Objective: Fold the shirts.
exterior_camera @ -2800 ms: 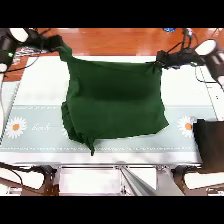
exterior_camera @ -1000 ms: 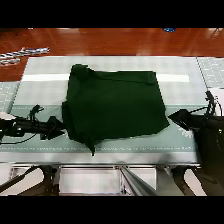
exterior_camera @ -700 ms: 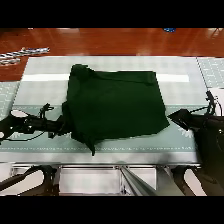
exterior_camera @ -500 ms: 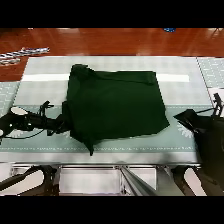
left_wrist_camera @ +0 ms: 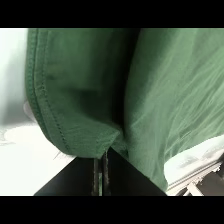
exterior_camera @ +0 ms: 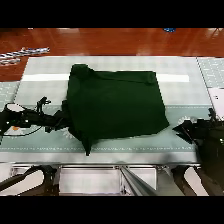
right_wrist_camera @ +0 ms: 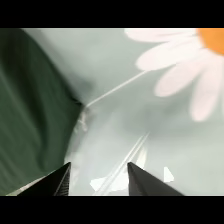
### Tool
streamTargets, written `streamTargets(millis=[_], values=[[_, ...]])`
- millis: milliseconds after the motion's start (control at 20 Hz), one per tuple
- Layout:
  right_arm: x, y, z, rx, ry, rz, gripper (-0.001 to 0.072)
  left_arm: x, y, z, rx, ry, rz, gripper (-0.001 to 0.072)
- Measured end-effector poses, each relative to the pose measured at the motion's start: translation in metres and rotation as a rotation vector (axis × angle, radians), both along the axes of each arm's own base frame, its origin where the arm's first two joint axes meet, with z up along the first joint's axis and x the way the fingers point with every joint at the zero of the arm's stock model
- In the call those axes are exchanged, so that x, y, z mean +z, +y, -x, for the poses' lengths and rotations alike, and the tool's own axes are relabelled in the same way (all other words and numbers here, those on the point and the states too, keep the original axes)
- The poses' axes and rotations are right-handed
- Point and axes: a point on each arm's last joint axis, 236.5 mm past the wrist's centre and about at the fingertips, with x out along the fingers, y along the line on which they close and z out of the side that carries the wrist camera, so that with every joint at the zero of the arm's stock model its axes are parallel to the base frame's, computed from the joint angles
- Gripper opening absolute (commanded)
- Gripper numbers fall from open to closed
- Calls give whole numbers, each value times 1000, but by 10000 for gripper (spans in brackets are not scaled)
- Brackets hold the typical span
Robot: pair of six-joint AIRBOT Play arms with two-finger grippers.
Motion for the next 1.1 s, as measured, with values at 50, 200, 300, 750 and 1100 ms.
streamTargets(millis=[50, 200, 300, 750, 1100], values=[[-4, 4, -2, 7, 7, -11, 413, 0, 0, 0, 0, 0, 0, 23], [-16, 15, -16, 17, 19, -45, 413, 0, 0, 0, 0, 0, 0, 22], [-20, 24, -26, 34, 28, -69, 411, 0, 0, 0, -1, 0, 0, 22], [0, 58, -101, 197, -75, -77, 18, 18, 5, -23, 10, -73, -10, 23], [224, 38, -187, 300, -604, 149, 18, 233, 38, -139, 103, -665, -16, 22]])
